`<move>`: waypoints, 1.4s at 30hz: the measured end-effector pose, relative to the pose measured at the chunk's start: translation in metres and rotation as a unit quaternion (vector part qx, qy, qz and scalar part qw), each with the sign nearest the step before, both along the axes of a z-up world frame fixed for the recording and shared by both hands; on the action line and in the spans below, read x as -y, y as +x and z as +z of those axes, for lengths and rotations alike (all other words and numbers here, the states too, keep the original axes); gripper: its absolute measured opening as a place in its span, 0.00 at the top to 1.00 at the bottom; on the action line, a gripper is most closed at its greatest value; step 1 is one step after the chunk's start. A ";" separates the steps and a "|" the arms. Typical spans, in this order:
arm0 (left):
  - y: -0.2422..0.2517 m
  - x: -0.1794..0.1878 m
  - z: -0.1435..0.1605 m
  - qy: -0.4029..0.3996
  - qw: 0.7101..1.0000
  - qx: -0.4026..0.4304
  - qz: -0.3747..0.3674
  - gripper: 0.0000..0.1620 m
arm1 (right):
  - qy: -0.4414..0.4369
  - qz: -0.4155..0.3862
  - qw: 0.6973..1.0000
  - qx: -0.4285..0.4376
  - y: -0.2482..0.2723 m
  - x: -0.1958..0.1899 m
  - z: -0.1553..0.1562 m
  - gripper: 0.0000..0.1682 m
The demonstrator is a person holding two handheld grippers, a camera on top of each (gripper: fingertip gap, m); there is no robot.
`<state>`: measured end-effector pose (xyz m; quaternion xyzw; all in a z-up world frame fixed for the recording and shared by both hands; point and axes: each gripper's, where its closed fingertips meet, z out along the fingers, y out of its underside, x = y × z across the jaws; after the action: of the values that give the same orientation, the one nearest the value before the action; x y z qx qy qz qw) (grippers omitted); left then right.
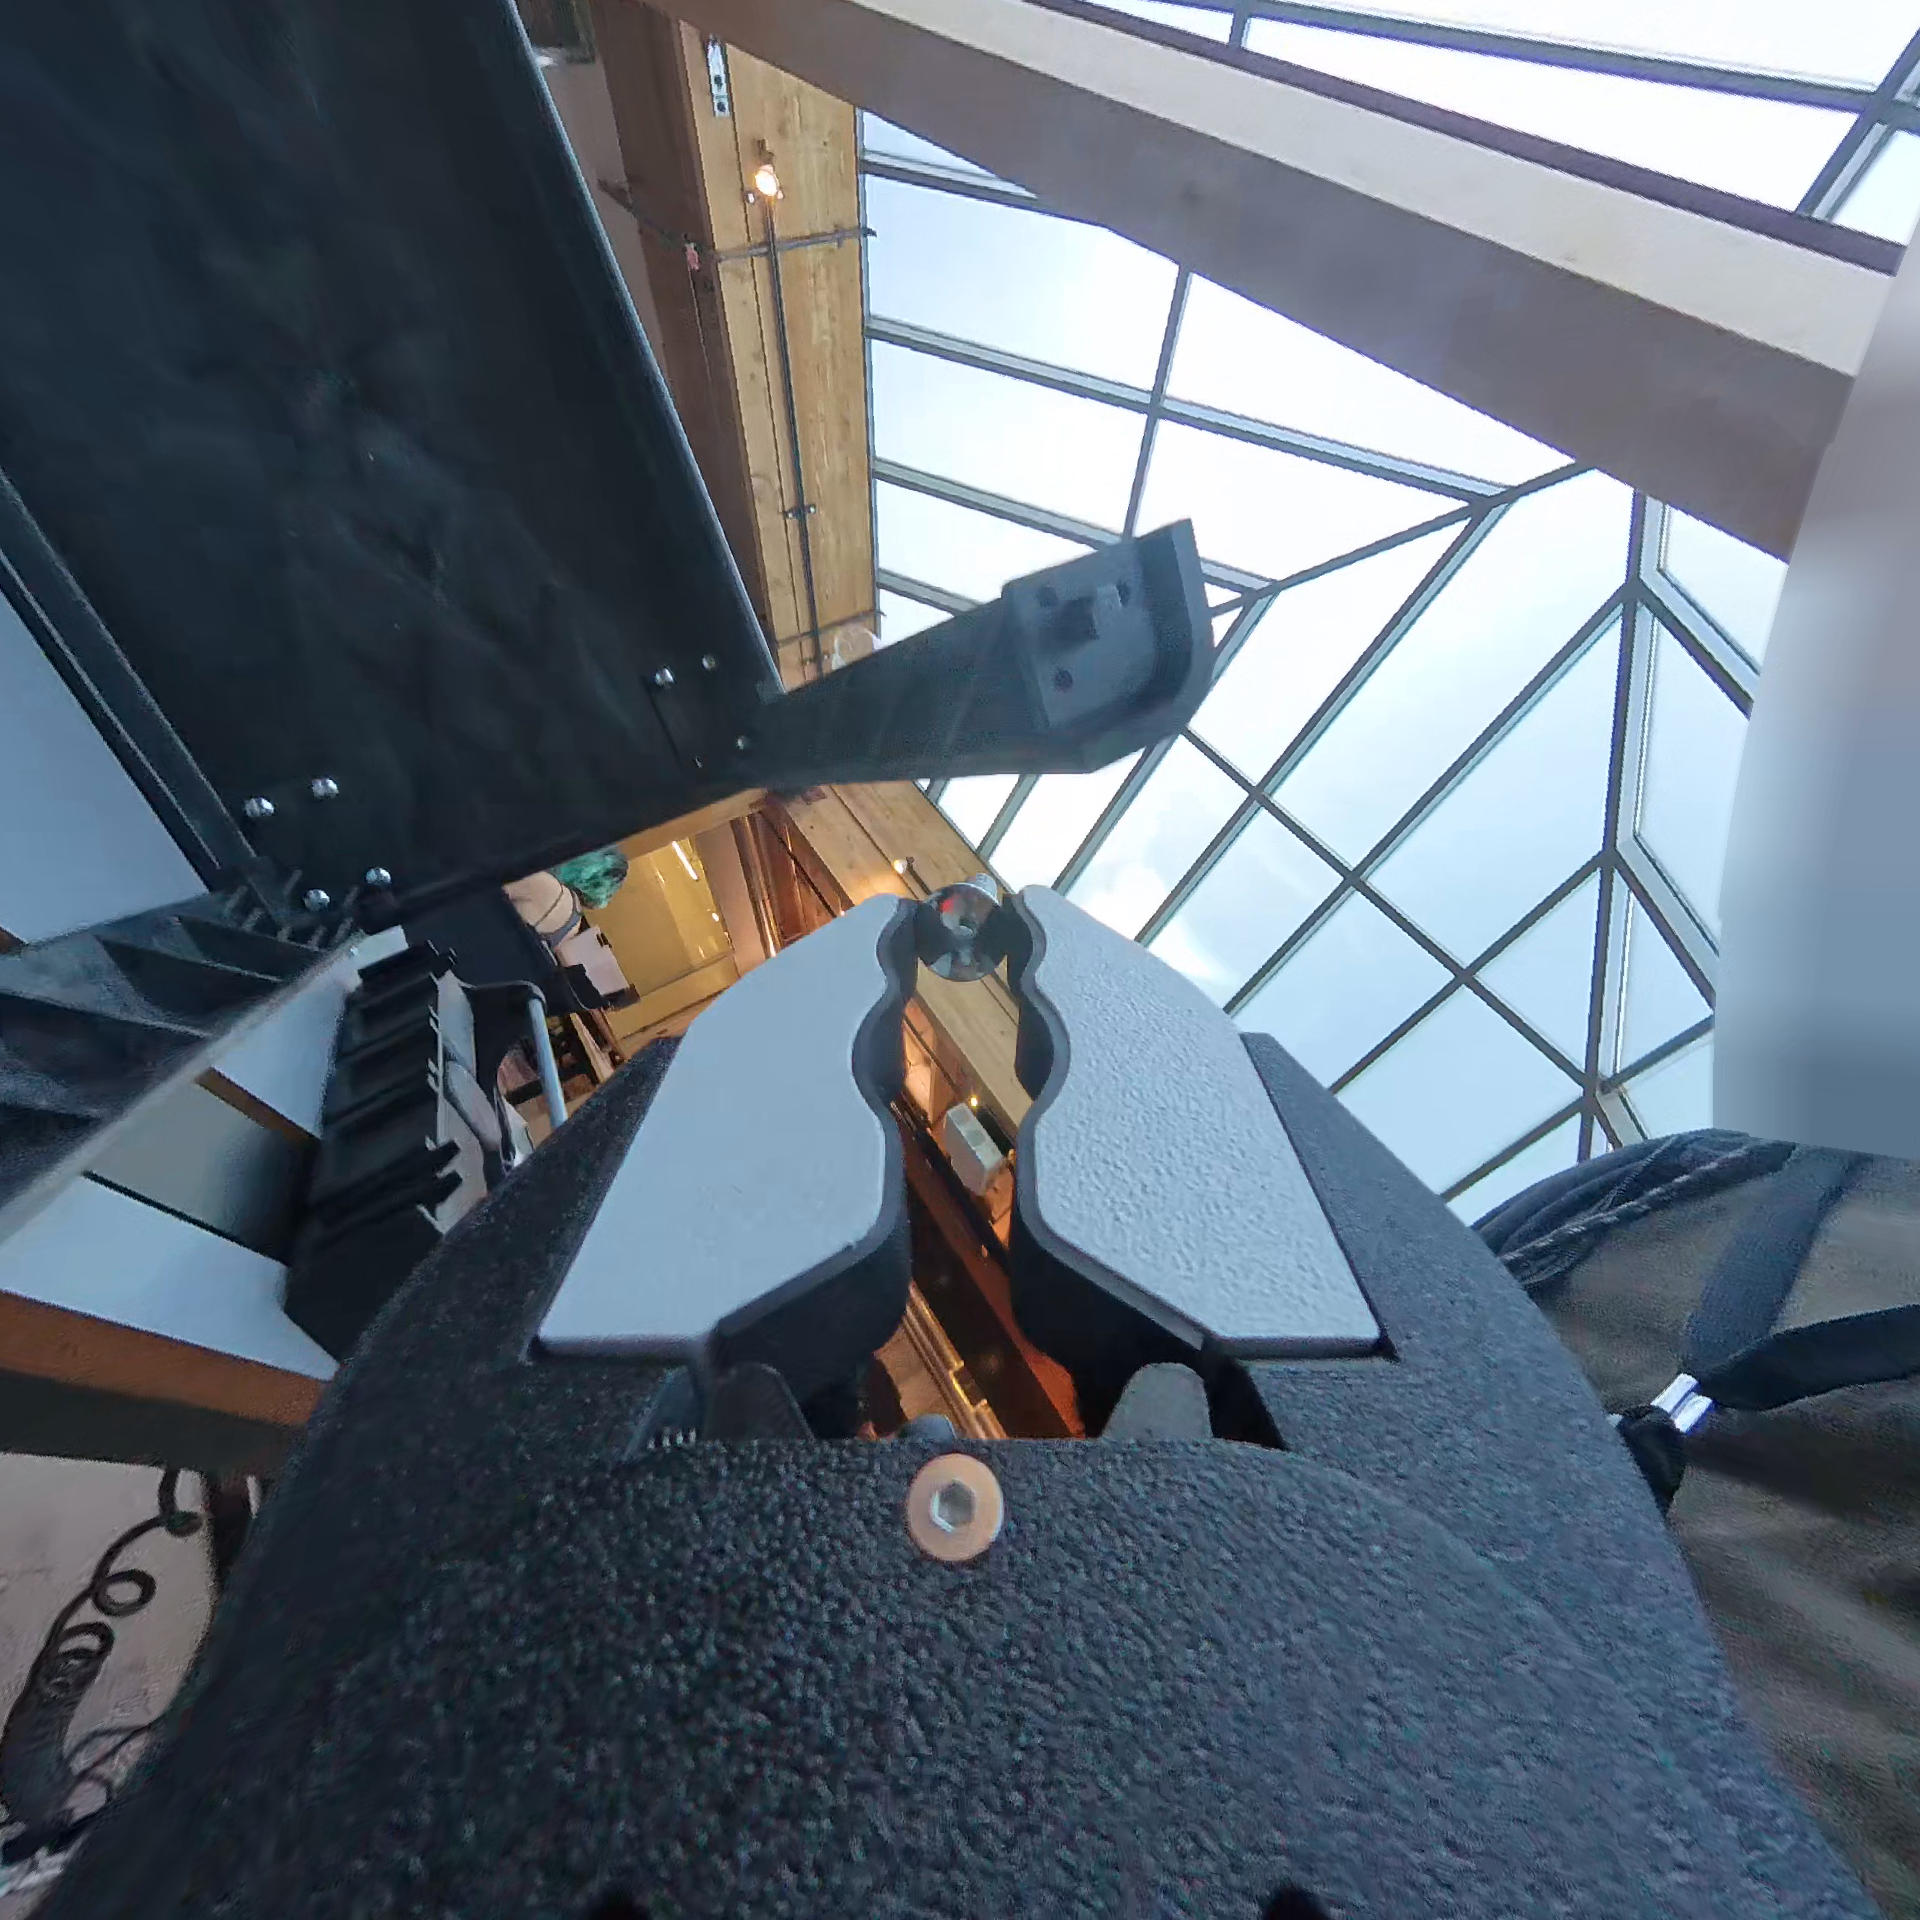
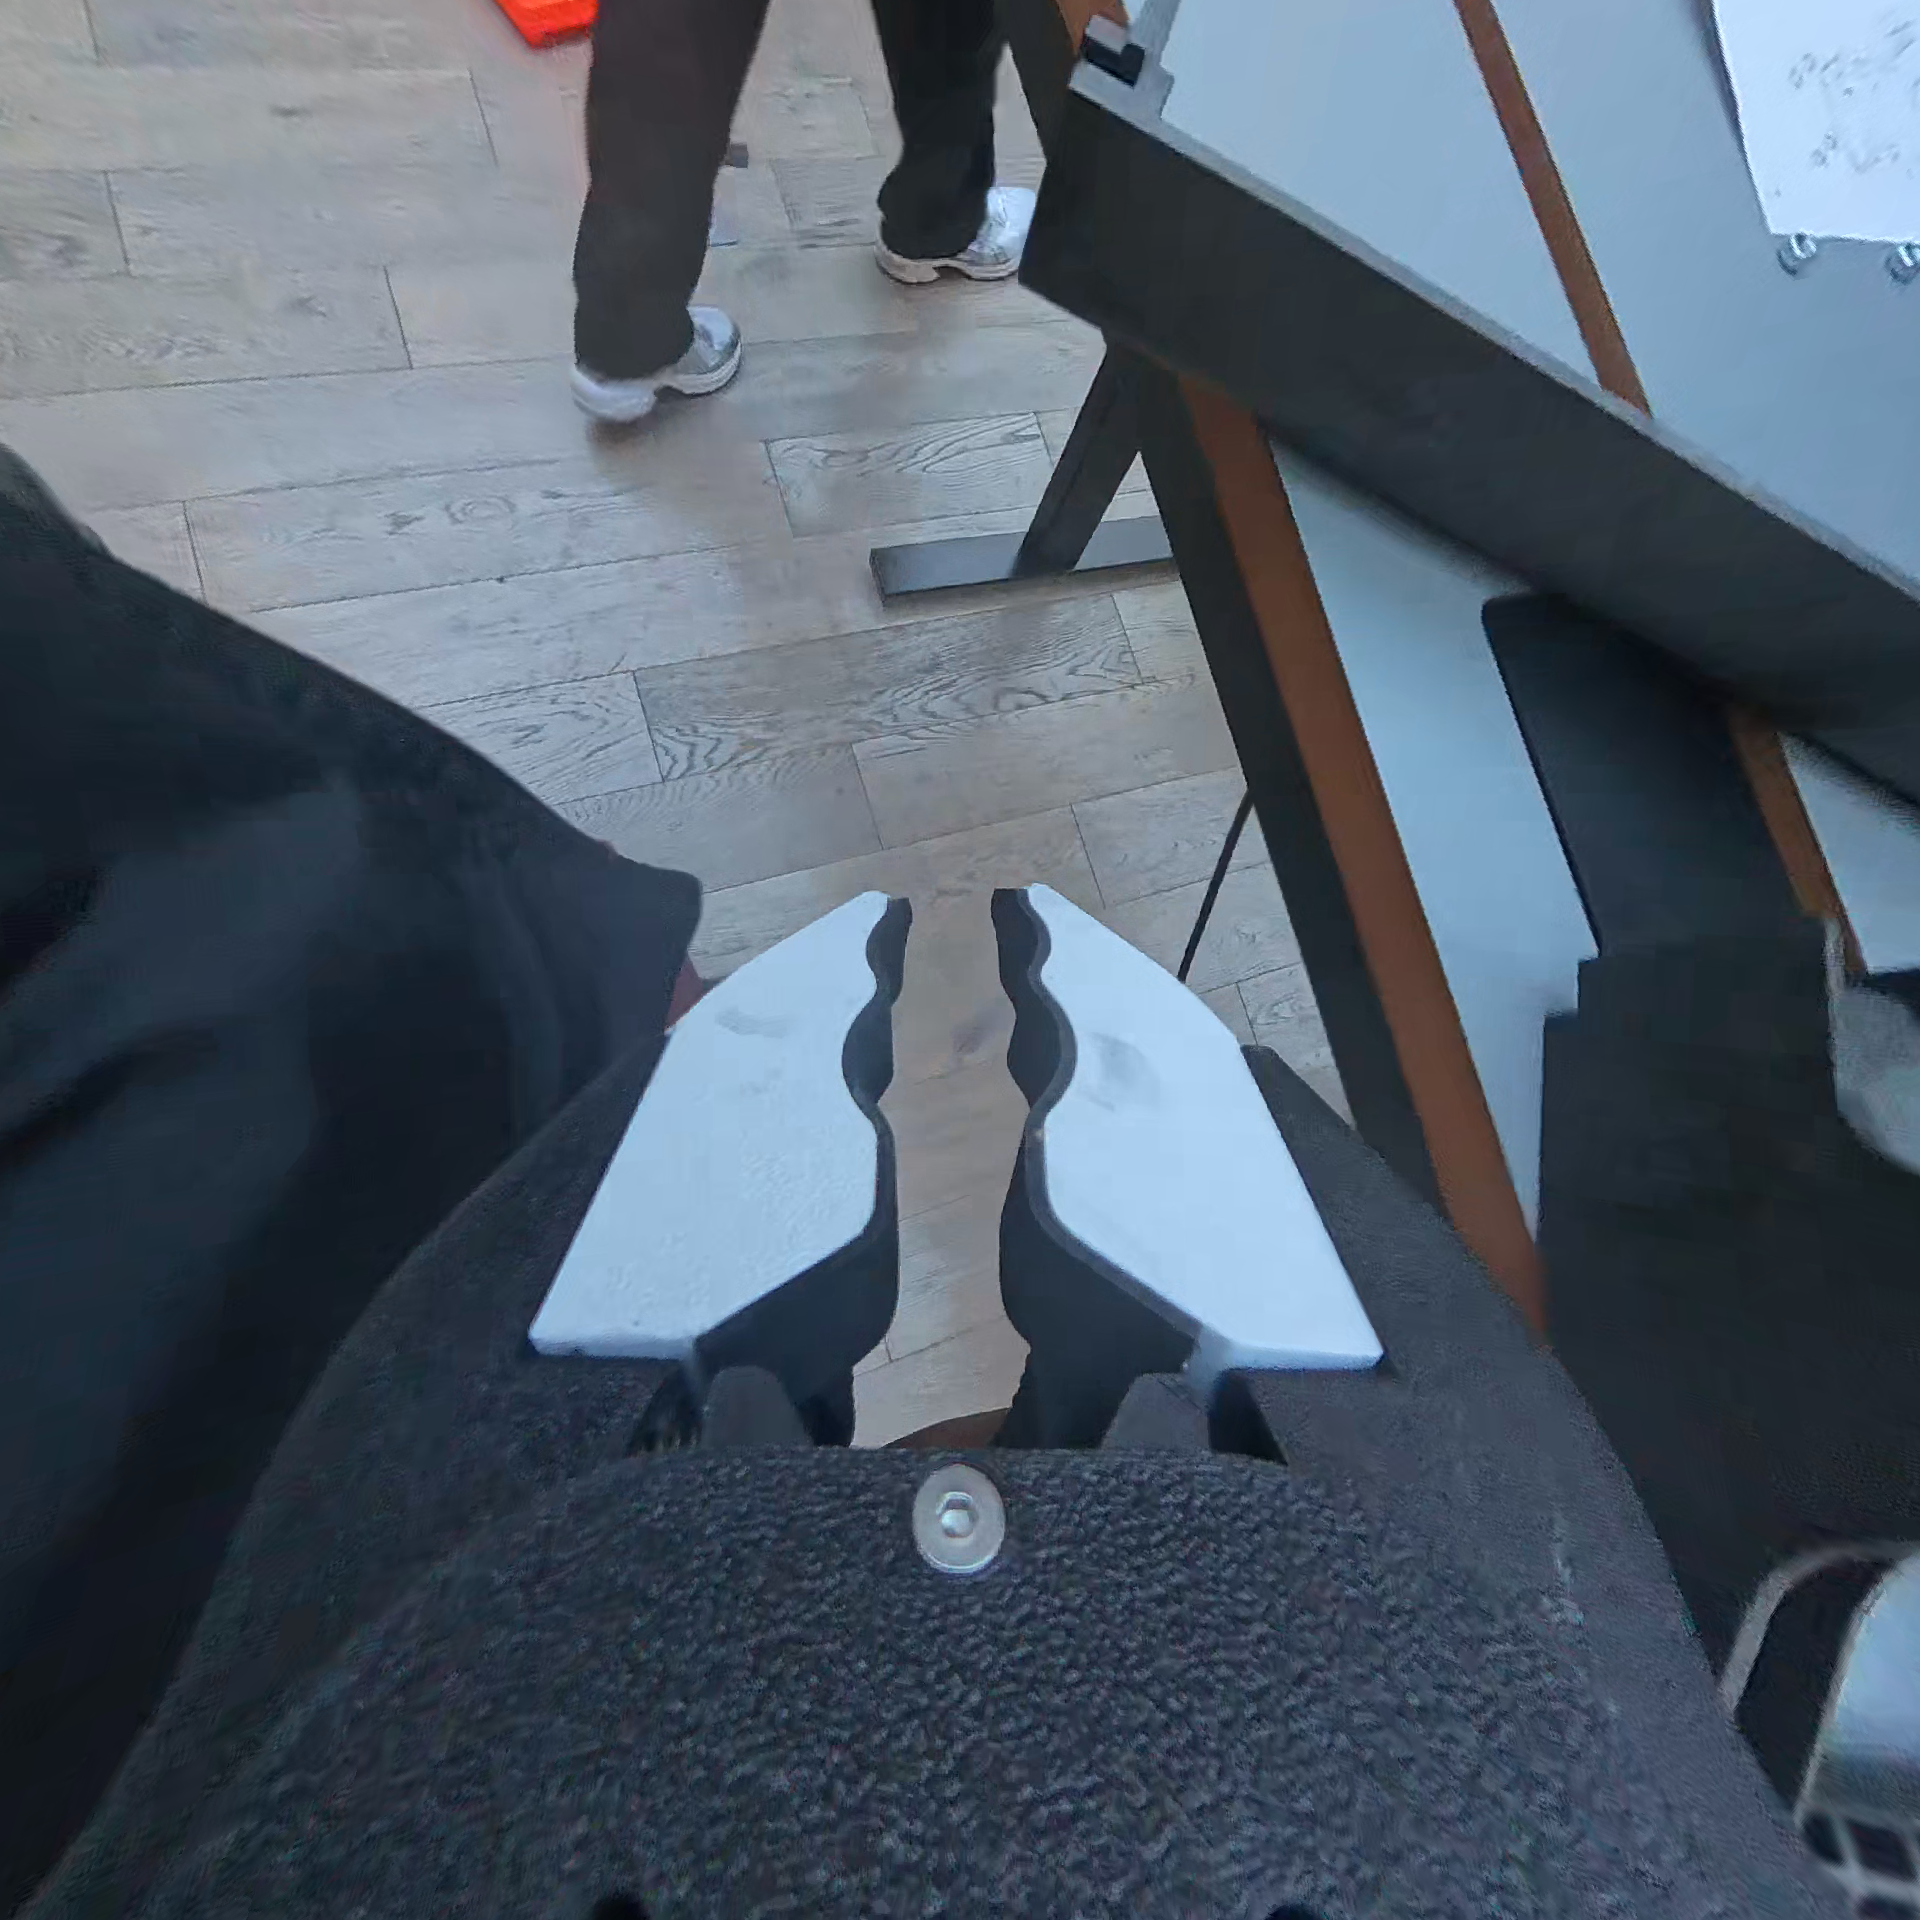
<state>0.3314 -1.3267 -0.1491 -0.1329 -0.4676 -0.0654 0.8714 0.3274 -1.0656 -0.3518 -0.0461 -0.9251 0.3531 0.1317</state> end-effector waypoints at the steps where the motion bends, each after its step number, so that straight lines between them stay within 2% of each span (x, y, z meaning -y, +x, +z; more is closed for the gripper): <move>1: -0.008 0.008 -0.003 0.002 1.000 0.001 0.007 0.90 | 0.003 0.009 1.000 0.001 -0.008 0.009 -0.001 0.88; 7: -0.069 0.039 -0.018 -0.006 1.000 0.010 -0.004 0.90 | 0.025 0.023 0.999 0.035 -0.068 0.046 -0.018 0.89; 13: -0.139 0.062 -0.013 -0.020 0.998 -0.011 -0.059 0.90 | 0.053 -0.001 0.997 0.053 -0.084 0.064 -0.025 0.89; 18: -0.191 0.076 -0.006 -0.070 0.989 -0.027 -0.128 0.90 | 0.087 -0.091 0.990 0.057 -0.086 0.074 -0.045 0.90; 22: -0.232 0.078 0.004 -0.162 0.967 -0.063 -0.185 0.90 | 0.120 -0.202 0.971 0.028 -0.089 0.087 -0.060 0.90; 24: -0.252 0.072 0.010 -0.224 0.950 -0.085 -0.201 0.90 | 0.135 -0.274 0.952 -0.003 -0.088 0.093 -0.052 0.90; 27: -0.279 0.056 0.024 -0.286 0.923 -0.139 -0.217 0.90 | 0.112 -0.381 0.917 -0.031 -0.076 0.105 -0.018 0.90; 30: -0.310 0.029 0.040 -0.310 0.911 -0.178 -0.205 0.90 | 0.117 -0.411 0.903 -0.046 -0.048 0.115 0.008 0.90; 32: -0.332 0.005 0.047 -0.329 0.906 -0.202 -0.176 0.90 | 0.117 -0.431 0.893 -0.047 -0.027 0.119 0.013 0.90; 35: -0.366 -0.034 0.056 -0.345 0.904 -0.223 -0.119 0.90 | 0.104 -0.469 0.876 -0.029 0.003 0.130 0.001 0.91; 40: -0.416 -0.113 0.060 -0.389 0.880 -0.270 -0.036 0.90 | 0.096 -0.503 0.859 -0.001 0.029 0.160 -0.030 0.91; 42: -0.436 -0.145 0.058 -0.402 0.870 -0.285 -0.016 0.90 | 0.096 -0.530 0.843 0.014 0.032 0.168 -0.038 0.91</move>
<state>-0.1045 -1.1816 -0.0911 -0.4915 -0.1825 0.1551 0.8373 0.3595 -1.2332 -0.3895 -0.5214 -0.7906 0.1385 0.2897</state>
